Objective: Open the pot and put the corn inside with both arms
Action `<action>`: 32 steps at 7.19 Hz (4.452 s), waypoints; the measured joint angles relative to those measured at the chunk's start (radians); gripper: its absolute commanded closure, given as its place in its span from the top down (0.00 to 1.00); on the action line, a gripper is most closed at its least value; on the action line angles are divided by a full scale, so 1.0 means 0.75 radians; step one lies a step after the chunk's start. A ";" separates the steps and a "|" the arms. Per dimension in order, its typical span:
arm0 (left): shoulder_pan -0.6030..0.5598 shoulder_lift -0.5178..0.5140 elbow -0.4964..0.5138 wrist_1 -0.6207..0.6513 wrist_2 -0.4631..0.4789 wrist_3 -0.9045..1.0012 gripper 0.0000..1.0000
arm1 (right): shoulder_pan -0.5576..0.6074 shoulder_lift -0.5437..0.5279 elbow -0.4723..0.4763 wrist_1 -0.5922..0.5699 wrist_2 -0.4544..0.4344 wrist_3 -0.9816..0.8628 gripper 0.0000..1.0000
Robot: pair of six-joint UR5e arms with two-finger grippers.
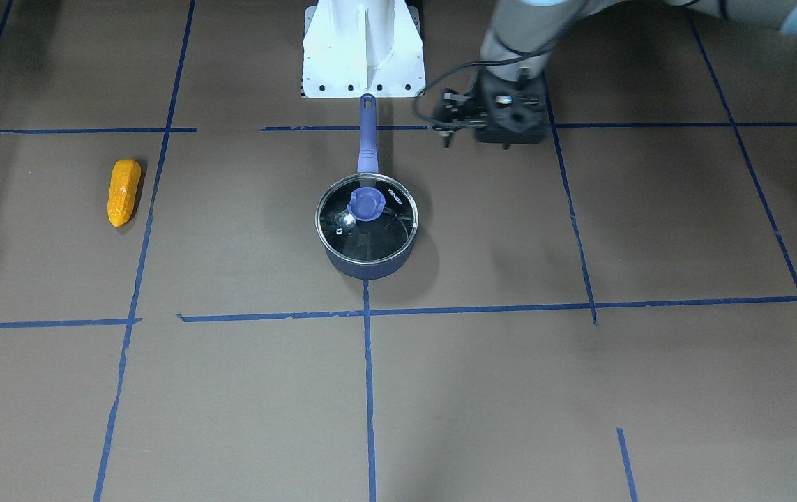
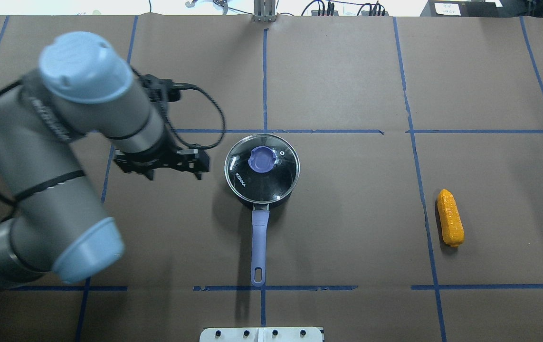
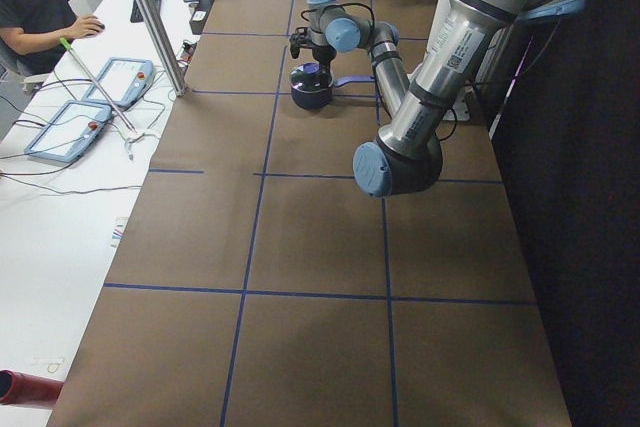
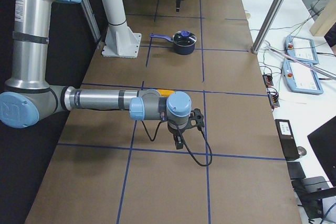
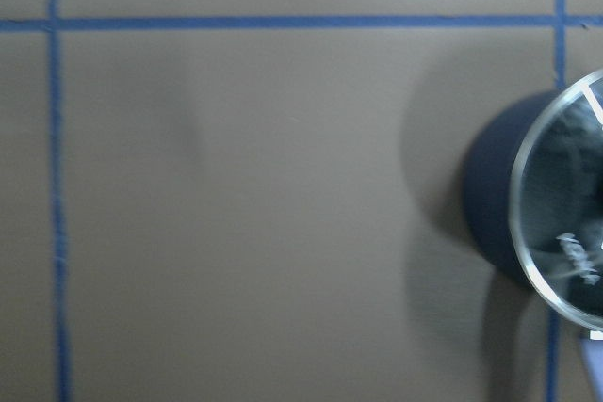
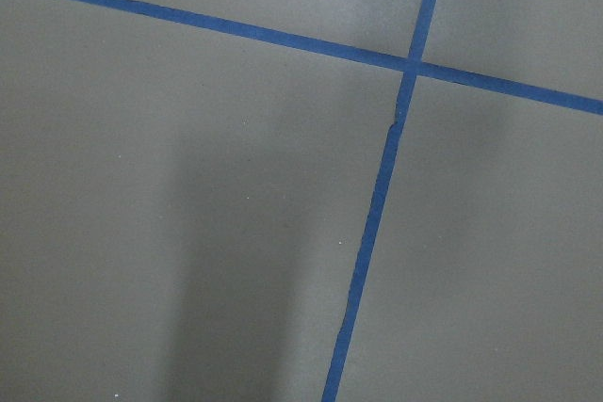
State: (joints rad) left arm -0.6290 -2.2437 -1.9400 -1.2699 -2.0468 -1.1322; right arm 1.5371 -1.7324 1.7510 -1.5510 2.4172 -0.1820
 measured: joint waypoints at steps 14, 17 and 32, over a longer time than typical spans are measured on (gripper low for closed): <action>0.117 -0.390 0.574 -0.213 0.217 -0.134 0.00 | -0.027 0.001 -0.003 0.002 -0.010 -0.009 1.00; 0.077 -0.239 0.255 -0.062 0.231 -0.102 0.00 | -0.027 0.001 -0.003 0.002 -0.010 -0.009 1.00; -0.104 0.486 0.172 -0.587 -0.017 0.142 1.00 | -0.184 0.006 0.004 0.259 0.020 0.390 1.00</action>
State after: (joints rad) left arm -0.7069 -1.8791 -1.8108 -1.7101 -2.0597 -1.0258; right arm 1.3988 -1.7283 1.7540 -1.3565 2.4324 0.1105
